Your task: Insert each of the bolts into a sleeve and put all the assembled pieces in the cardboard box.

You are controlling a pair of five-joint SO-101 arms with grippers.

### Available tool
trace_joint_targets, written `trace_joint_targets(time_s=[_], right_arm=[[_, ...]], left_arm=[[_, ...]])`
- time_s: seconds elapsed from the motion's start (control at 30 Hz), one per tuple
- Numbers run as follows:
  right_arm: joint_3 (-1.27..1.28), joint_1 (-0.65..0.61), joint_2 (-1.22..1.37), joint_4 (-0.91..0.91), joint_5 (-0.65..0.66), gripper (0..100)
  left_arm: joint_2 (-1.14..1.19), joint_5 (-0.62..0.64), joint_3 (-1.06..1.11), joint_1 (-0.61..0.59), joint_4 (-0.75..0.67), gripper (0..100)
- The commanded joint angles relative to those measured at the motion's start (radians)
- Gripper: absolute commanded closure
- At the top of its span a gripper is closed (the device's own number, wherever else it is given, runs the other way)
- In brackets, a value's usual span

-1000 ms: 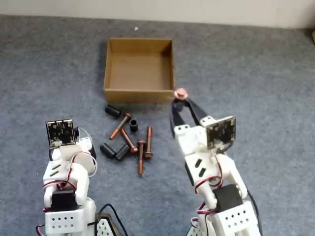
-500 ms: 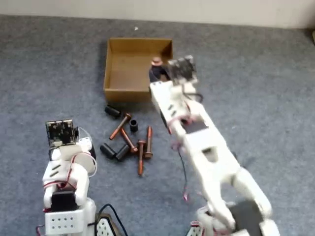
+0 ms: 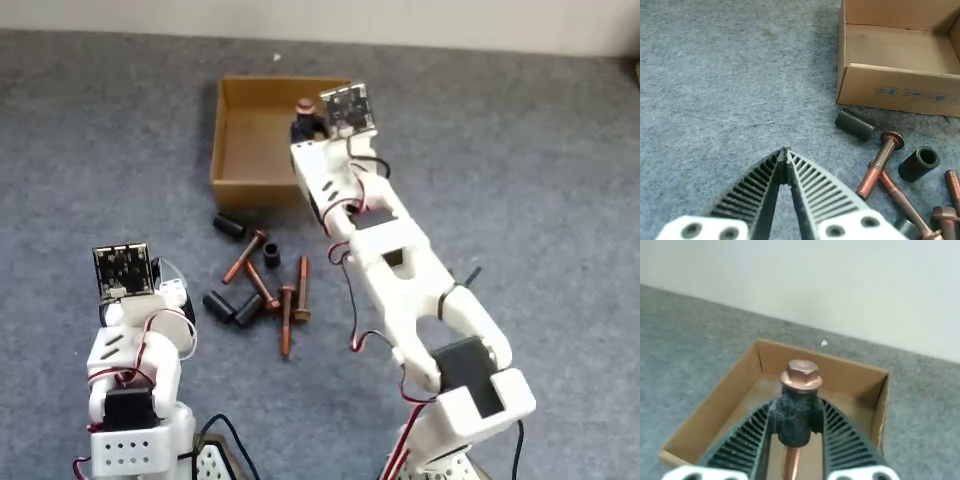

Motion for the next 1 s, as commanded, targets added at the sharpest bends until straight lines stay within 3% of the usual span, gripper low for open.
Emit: trace_joint_targets(time_s=[0.0, 0.43, 0.57, 0.73, 0.97], right_arm=[[-0.058, -0.002, -0.071, 0.002, -0.008, 91.5], [-0.054, -0.007, -0.068, 0.01, -0.011, 91.0], [-0.064, -0.007, -0.073, 0.091, -0.008, 89.6], [-0.065, -0.007, -0.074, 0.189, -0.011, 78.6], [-0.059, -0.007, -0.17, 0.288, -0.006, 78.5]], left_arm=[[-0.007, -0.017, -0.004, -0.012, -0.021, 99], [-0.007, -0.017, -0.004, -0.013, -0.021, 99], [-0.007, -0.017, -0.004, -0.013, -0.021, 99], [-0.007, -0.017, -0.004, -0.013, -0.021, 99], [-0.007, -0.017, -0.004, -0.013, -0.021, 99]])
